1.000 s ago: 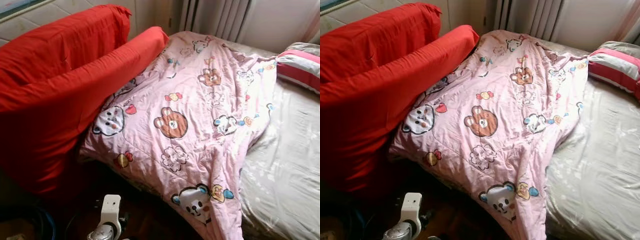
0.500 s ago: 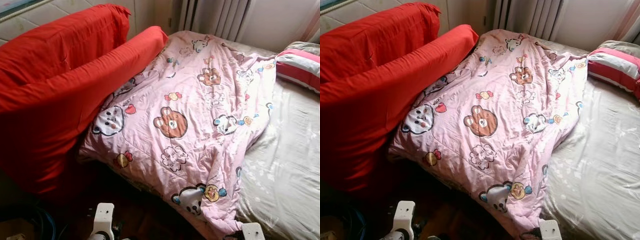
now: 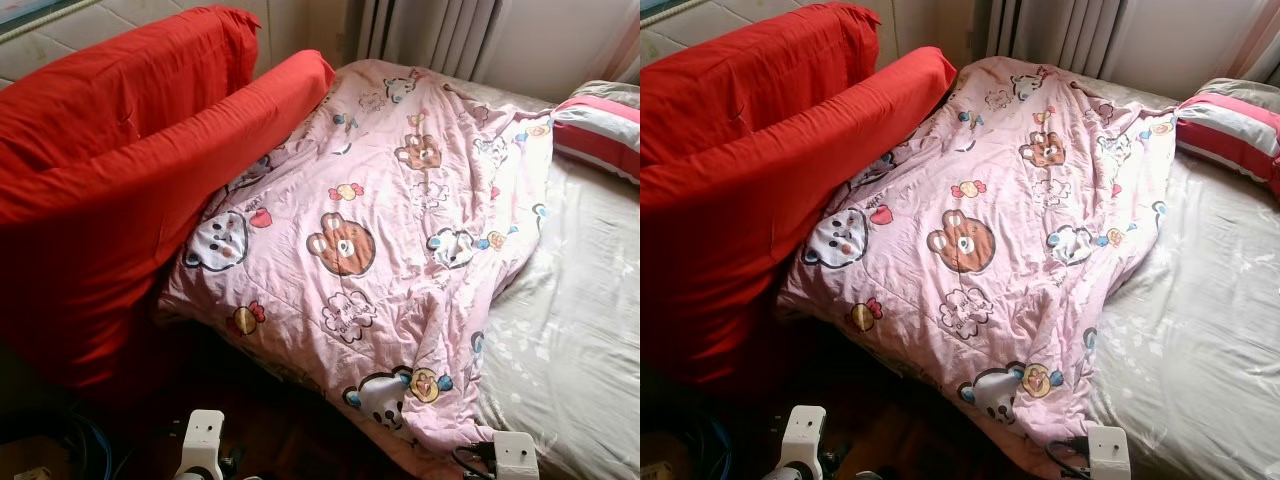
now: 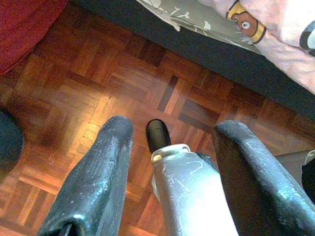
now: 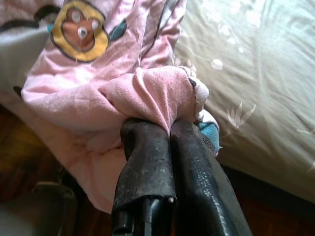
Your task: Clean up the room
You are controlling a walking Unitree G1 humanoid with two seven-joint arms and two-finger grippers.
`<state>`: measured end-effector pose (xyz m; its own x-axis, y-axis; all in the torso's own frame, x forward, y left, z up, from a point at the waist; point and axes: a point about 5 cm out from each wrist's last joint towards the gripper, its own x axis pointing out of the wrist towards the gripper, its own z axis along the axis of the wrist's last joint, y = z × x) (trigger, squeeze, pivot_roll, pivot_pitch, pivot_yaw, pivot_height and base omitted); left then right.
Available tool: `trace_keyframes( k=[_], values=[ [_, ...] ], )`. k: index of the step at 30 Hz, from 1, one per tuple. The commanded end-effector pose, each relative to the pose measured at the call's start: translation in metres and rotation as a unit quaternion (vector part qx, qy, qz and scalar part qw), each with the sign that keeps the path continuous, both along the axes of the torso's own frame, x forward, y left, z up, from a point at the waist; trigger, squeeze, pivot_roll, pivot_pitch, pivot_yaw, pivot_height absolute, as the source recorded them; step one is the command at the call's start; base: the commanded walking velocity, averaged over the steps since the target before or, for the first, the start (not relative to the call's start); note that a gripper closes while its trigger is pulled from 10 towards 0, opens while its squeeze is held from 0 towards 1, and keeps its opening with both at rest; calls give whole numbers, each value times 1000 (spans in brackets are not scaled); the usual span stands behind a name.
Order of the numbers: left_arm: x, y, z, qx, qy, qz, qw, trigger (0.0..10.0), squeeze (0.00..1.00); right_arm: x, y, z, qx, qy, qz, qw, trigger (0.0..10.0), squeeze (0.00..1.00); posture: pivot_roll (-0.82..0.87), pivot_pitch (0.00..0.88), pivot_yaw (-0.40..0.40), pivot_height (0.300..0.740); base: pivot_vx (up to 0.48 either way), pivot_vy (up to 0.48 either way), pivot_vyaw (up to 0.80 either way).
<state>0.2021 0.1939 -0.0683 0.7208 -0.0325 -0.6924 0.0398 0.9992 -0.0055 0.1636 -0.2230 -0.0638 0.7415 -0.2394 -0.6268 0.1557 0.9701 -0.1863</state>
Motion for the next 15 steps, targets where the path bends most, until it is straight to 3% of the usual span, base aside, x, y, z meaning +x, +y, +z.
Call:
trace_keyframes(
  k=[1,15],
  values=[
    [-8,1,-4,-1,10,3,1000,10000,0,-1,-5,4,-7,-16,-16,1000,10000,0,-54,174,-35,740,0,0,0],
    [-8,1,-4,-2,9,2,1000,10000,0,12,-5,23,-25,-81,-19,996,10000,0,-51,175,-34,740,0,0,0]
  ],
)
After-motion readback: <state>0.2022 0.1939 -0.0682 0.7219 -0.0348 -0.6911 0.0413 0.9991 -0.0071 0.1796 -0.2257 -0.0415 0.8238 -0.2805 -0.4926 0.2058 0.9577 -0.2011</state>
